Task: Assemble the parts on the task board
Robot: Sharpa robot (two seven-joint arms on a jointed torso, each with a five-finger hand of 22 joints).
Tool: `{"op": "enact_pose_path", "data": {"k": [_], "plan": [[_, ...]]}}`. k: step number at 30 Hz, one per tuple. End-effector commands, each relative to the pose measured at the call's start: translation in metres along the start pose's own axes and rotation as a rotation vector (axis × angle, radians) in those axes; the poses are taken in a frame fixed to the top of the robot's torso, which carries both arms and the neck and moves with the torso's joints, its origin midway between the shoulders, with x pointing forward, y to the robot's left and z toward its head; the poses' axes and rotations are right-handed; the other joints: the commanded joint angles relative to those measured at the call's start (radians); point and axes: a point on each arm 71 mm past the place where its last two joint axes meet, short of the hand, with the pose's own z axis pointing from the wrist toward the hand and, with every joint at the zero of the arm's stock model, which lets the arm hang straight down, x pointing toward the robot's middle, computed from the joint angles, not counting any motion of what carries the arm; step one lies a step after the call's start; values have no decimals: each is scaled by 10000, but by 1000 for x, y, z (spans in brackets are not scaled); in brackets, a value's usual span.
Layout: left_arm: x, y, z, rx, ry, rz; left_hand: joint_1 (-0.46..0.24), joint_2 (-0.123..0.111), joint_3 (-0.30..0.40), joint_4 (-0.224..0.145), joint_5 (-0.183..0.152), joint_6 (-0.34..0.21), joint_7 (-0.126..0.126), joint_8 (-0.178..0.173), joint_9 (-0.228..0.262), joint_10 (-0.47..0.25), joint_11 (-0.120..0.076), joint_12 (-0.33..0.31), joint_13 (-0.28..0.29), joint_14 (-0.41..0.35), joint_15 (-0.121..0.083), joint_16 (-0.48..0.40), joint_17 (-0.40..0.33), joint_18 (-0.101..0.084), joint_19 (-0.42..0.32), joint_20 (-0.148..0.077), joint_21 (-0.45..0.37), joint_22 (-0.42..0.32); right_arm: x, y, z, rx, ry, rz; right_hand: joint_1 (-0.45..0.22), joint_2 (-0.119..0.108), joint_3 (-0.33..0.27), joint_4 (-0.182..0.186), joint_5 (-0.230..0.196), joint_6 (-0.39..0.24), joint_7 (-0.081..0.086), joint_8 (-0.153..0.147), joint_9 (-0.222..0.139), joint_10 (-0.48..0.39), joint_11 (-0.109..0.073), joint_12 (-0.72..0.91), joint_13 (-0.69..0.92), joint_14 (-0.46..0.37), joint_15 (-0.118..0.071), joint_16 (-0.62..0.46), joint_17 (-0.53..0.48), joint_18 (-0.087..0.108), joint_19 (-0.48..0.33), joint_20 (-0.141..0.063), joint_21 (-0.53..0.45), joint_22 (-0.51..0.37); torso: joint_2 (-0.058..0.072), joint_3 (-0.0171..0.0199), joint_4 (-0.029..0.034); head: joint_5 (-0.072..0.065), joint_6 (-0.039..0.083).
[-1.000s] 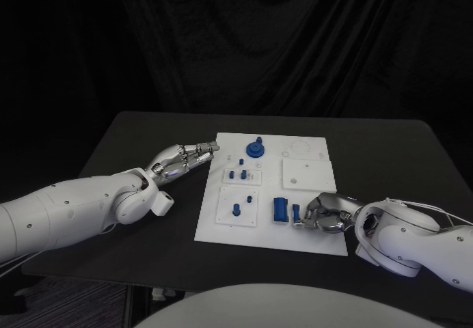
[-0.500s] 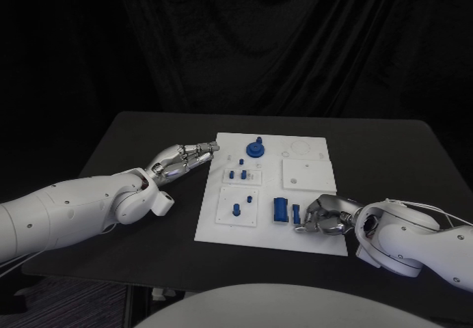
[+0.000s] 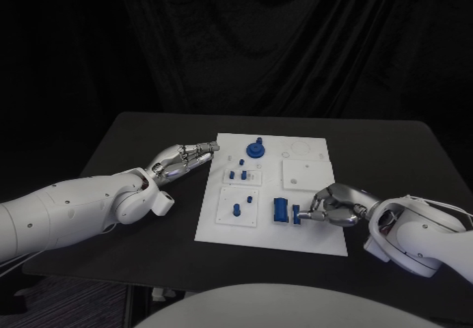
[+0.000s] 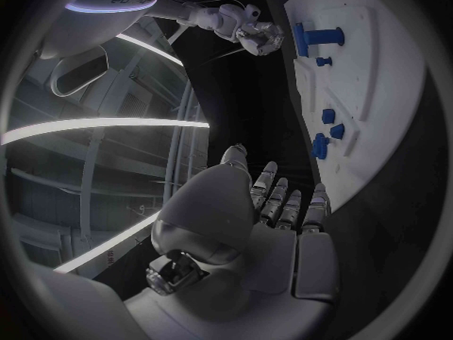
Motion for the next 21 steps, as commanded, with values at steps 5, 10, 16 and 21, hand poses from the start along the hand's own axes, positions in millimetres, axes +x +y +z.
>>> {"op": "enact_pose_path", "data": {"k": [5, 10, 16, 21], "plan": [[8, -10, 0, 1003, -261, 205, 210, -53, 63, 43, 314, 566, -55, 181, 54, 269, -18, 265, 28, -9, -99, 54, 15, 129, -51, -40, -11, -3, -50, 14, -9, -2469, -3474, 1535, 45, 483, -15, 110, 667, -48, 179, -710, -730, 441, 114, -823, 1961, 166, 116, -1428, -1027, 554, -395, 98, -2179, 1585, -255, -40, 26, 33, -2], [11, -14, -3, 1220, -446, 333, 132, -43, 22, 152, 204, 435, -131, 136, 23, 276, -26, 262, 20, -70, -148, 23, -3, 121, -122, -94, -58, -70, -68, 17, -6, -3472, -4061, 2349, 215, 888, -531, 128, 2539, -562, 1523, -3945, -4084, -5380, 1394, -9592, -4794, -3367, 1459, -8184, -7922, 1501, -4191, 1243, -10444, -2407, -490, 12, -4, 118, -2], [14, -20, -1, 1781, -820, 700, -178, 143, -121, 175, 217, -683, -789, -196, -99, -51, -663, 73, -10, -231, -635, -66, -46, 119, -136, -377, -42, -86, -70, 14, 8, -4338, -3002, 4450, 745, 1411, -1104, 130, 2167, -2622, 1541, -6608, -6877, -10083, 2788, -13152, -8580, -9149, 3657, -12568, -10887, 659, -8867, 2819, -14448, -6261, -648, 92, -54, 133, -2], [17, -19, 5, 1903, -833, 777, -318, 236, -257, 174, 143, -3222, -2550, -493, -304, -896, -1230, -623, -116, -397, -755, -152, -103, 70, -470, -514, -313, -425, -68, 9, 12, -4786, -2466, 5245, 650, 1609, -1499, 136, 1762, -6134, 201, -7124, -9080, -13416, 1787, -14341, -10867, -13594, 2807, -14559, -12533, 542, -14147, 3002, -14784, -11743, -662, 127, -4, 82, -2]]}}
